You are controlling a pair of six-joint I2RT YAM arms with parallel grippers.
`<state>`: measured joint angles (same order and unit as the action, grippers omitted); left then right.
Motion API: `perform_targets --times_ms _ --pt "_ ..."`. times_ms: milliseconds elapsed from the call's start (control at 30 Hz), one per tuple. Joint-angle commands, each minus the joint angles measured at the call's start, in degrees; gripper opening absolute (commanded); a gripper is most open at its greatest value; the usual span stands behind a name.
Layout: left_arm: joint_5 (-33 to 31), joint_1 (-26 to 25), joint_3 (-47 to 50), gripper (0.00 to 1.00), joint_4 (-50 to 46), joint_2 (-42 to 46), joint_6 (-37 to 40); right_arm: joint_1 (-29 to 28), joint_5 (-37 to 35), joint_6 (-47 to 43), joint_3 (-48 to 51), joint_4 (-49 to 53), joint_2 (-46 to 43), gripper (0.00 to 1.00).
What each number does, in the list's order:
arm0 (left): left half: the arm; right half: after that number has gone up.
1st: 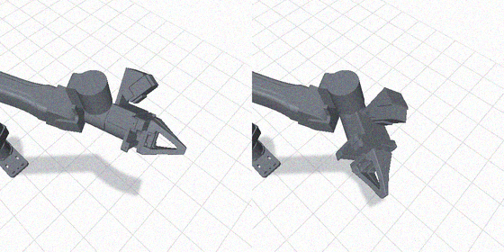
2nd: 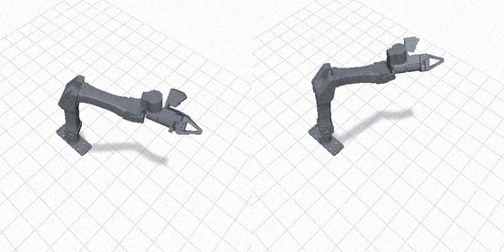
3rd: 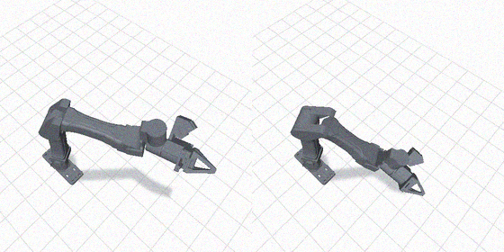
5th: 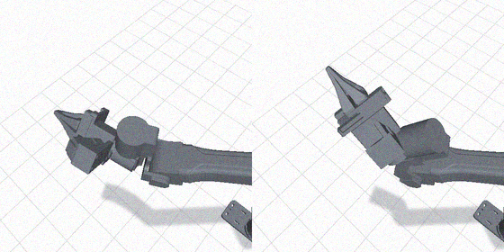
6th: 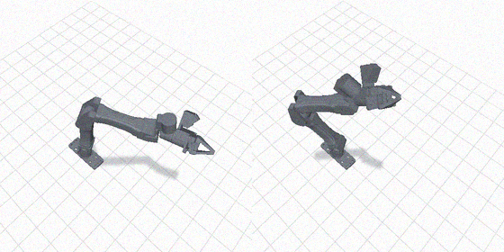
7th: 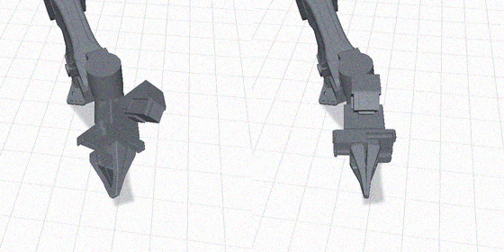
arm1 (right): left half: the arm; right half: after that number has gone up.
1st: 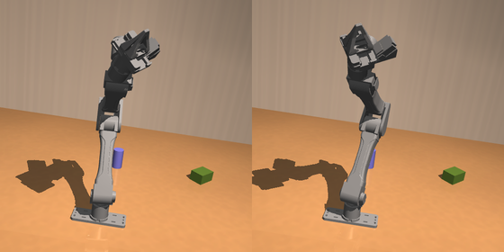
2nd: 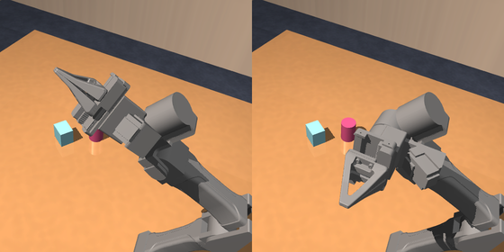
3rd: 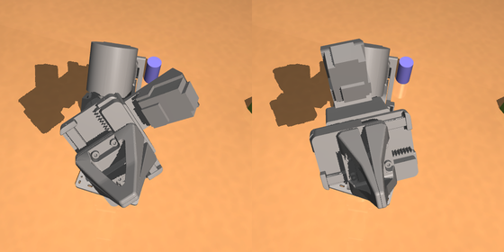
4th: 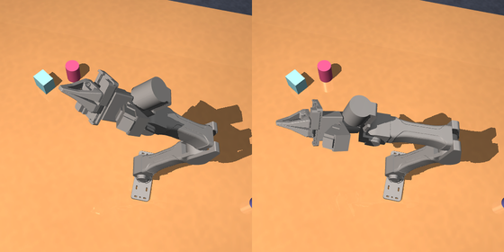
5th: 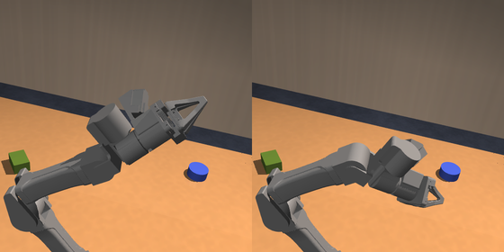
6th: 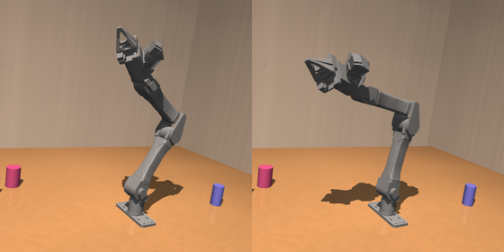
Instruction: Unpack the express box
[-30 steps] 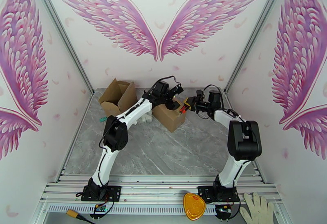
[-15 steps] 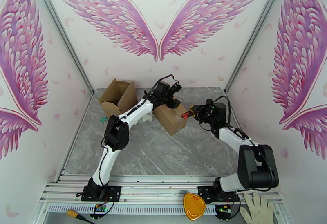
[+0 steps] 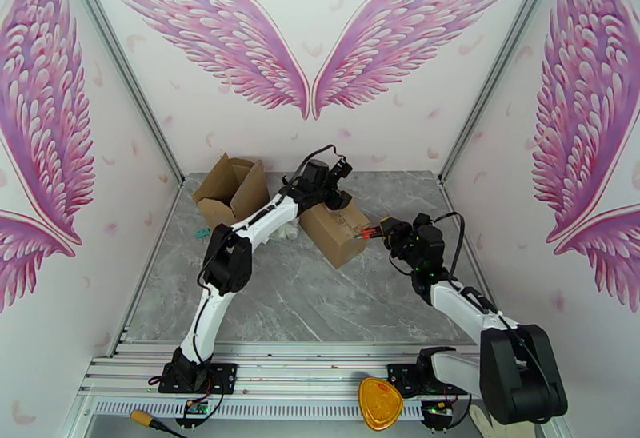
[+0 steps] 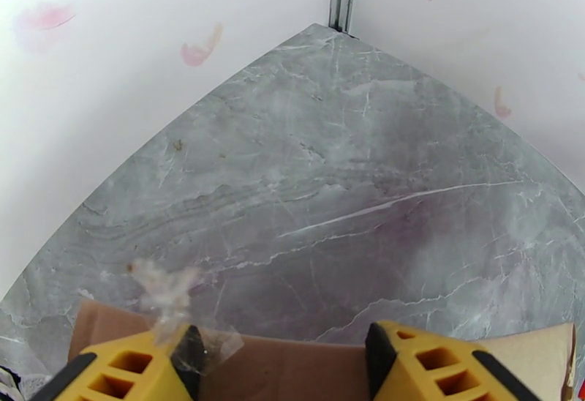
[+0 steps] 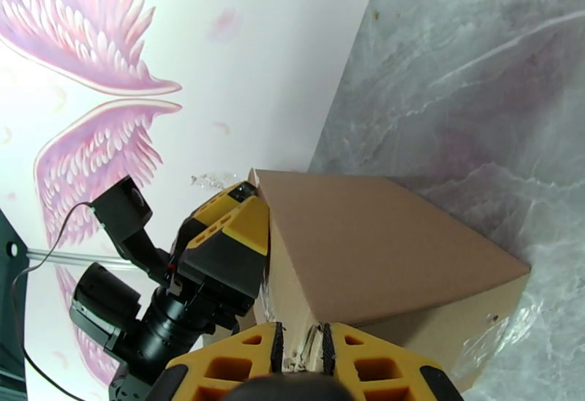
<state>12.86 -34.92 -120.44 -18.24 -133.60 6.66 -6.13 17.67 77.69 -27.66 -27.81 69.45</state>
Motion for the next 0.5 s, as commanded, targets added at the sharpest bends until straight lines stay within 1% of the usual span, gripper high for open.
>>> perform_targets --times_ms 0,100,200,300,400,467 --pt "-2.91 1.96 2.84 0.64 -5.89 -3.91 -1.20 -3.42 2.07 0.63 3.14 1.92 1.70 0.00" --pt "-2.62 1.91 2.90 0.64 -5.93 -3.96 -1.13 -4.30 3.47 2.19 4.08 -4.24 3.52 0.00" --pt "-2.44 1.94 2.78 0.64 -6.15 -3.95 -0.94 -4.45 5.71 1.80 3.91 -5.04 3.70 0.00" --pt "-1.45 1.96 2.67 0.64 -6.36 -3.80 -0.32 -4.44 7.50 -0.18 3.62 -1.42 1.34 0.00" --pt "0.51 1.96 2.89 0.64 -6.61 -3.10 0.37 -3.95 5.97 -2.60 3.70 4.59 -3.74 0.00" --pt "1.87 1.96 2.92 0.64 -7.15 -2.36 0.79 -3.28 4.66 -5.57 2.69 10.87 -7.10 0.00"
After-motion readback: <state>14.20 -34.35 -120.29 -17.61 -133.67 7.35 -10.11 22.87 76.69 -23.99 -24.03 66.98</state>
